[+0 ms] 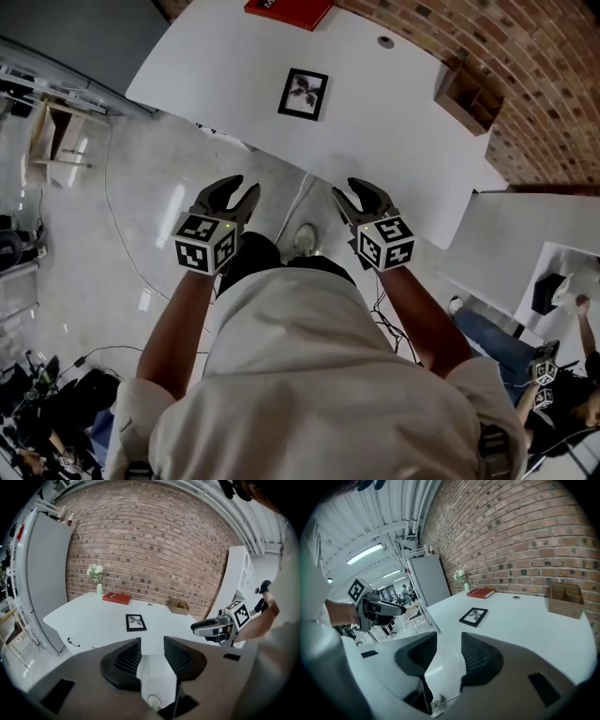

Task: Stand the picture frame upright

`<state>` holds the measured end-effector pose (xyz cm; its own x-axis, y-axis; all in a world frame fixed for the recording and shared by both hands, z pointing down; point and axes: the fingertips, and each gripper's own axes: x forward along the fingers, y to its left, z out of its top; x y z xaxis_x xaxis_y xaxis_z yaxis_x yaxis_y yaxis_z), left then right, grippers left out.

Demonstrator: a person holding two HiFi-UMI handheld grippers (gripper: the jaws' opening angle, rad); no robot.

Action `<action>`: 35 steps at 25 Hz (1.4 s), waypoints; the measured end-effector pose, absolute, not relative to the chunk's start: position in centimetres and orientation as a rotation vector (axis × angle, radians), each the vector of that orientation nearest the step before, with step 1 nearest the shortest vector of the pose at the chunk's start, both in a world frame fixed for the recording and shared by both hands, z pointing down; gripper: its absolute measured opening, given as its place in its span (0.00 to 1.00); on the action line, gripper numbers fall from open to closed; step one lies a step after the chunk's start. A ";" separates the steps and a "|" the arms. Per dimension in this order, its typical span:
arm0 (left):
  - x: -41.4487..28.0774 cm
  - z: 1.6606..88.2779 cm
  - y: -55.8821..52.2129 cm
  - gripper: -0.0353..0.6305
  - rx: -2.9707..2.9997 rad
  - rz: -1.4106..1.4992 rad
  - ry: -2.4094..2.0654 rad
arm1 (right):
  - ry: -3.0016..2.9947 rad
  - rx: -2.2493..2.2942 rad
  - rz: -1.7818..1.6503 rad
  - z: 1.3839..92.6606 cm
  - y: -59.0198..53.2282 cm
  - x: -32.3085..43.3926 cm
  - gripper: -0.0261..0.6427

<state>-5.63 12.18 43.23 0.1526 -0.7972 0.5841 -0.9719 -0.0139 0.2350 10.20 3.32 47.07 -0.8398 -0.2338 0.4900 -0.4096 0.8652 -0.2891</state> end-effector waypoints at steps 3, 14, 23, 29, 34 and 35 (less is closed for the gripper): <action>-6.2 43.4 10.0 0.27 1.864 0.397 -1.666 | -2.574 0.488 0.563 47.7 1.5 9.6 0.29; -8.3 45.7 1.5 0.27 1.941 0.424 -1.531 | -2.524 0.593 0.606 49.2 -5.0 6.9 0.29; -12.2 50.0 -5.0 0.27 1.933 0.477 -1.383 | -2.434 0.666 0.690 52.5 -10.5 2.4 0.28; -14.2 52.9 -8.5 0.27 1.914 0.473 -1.281 | -2.376 0.673 0.729 54.7 -13.4 -0.3 0.28; -15.1 55.1 -10.7 0.26 1.902 0.490 -1.212 | -2.328 0.670 0.786 56.8 -15.1 -1.9 0.28; -15.3 55.4 -11.1 0.26 1.902 0.497 -1.200 | -2.318 0.674 0.801 57.1 -15.4 -2.2 0.28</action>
<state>-15.28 -11.07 55.42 0.4690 -0.5575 0.6850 -0.8786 -0.2153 0.4263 -2.17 -15.41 57.14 -0.6983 -0.2637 0.6655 -0.6184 0.6905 -0.3753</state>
